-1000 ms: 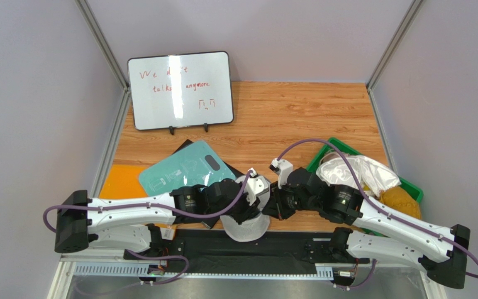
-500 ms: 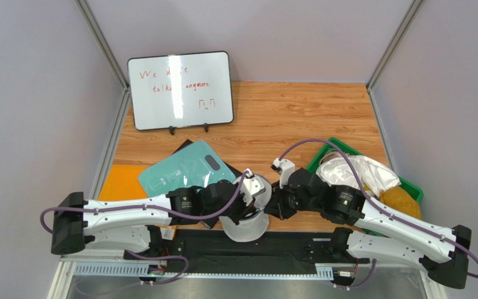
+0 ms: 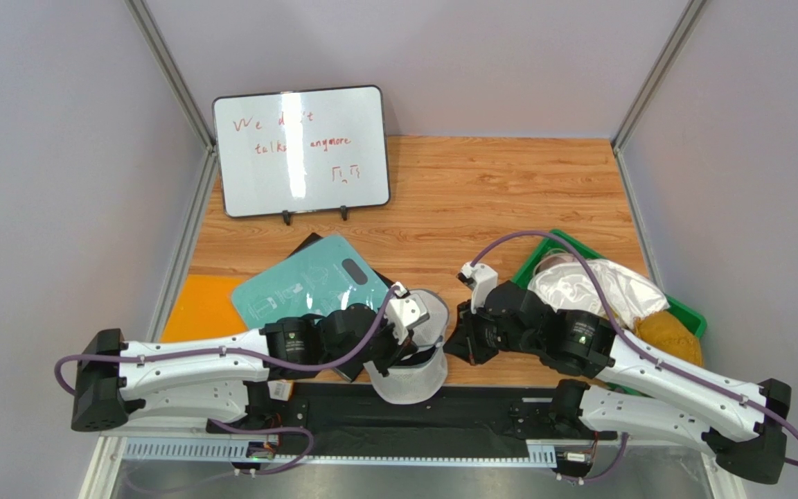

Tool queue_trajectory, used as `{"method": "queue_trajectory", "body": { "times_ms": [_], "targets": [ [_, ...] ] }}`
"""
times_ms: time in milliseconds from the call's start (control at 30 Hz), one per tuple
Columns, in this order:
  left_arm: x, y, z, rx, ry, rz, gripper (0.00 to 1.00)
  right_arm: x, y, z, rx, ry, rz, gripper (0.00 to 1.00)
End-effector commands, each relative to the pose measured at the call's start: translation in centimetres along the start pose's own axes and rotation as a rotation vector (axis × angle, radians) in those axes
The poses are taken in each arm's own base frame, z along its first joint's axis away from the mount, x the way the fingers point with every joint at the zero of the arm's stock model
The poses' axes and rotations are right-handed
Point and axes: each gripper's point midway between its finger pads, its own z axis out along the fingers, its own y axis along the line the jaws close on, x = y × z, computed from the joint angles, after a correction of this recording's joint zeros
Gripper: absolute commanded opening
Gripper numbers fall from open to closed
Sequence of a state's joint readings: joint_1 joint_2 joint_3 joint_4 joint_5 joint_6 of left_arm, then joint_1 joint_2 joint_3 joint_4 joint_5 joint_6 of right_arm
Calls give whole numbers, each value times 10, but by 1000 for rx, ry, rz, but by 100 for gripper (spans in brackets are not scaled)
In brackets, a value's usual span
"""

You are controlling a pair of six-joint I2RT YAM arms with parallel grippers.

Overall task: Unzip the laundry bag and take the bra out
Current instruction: Unzip the laundry bag at the center of the board.

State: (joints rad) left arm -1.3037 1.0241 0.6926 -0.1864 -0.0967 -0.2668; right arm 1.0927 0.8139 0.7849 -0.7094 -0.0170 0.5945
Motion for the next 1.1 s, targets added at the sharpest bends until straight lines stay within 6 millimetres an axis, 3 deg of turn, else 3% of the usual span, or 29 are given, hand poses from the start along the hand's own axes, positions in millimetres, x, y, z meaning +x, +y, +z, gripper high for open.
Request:
{"method": "queue_trajectory", "body": {
  "times_ms": [0, 467, 700, 800, 833, 900, 933, 1067],
  "targets": [
    [8, 7, -10, -38, 15, -7, 0, -13, -3, -10, 28, -63, -11, 0],
    [9, 10, -21, -49, 12, -12, 0, -3, -30, -2, 105, -47, 27, 0],
    [2, -4, -3, 6, 51, 33, 0, -4, -30, -3, 108, -40, 31, 0],
    [-3, -7, 6, 13, 55, 52, 0, -7, -30, -10, 121, -50, 37, 13],
    [-6, -8, 7, 15, 53, 52, 0, -8, -30, -13, 124, -57, 40, 33],
    [-8, -13, 13, 28, 57, 54, 0, -10, -34, -19, 150, -65, 44, 52],
    [-9, -14, 15, 29, 55, 48, 0, -11, -34, -23, 152, -74, 44, 67],
    [-13, -22, 23, 42, 61, 25, 3, -12, -39, -31, 182, -82, 48, 78]
  ]
}}
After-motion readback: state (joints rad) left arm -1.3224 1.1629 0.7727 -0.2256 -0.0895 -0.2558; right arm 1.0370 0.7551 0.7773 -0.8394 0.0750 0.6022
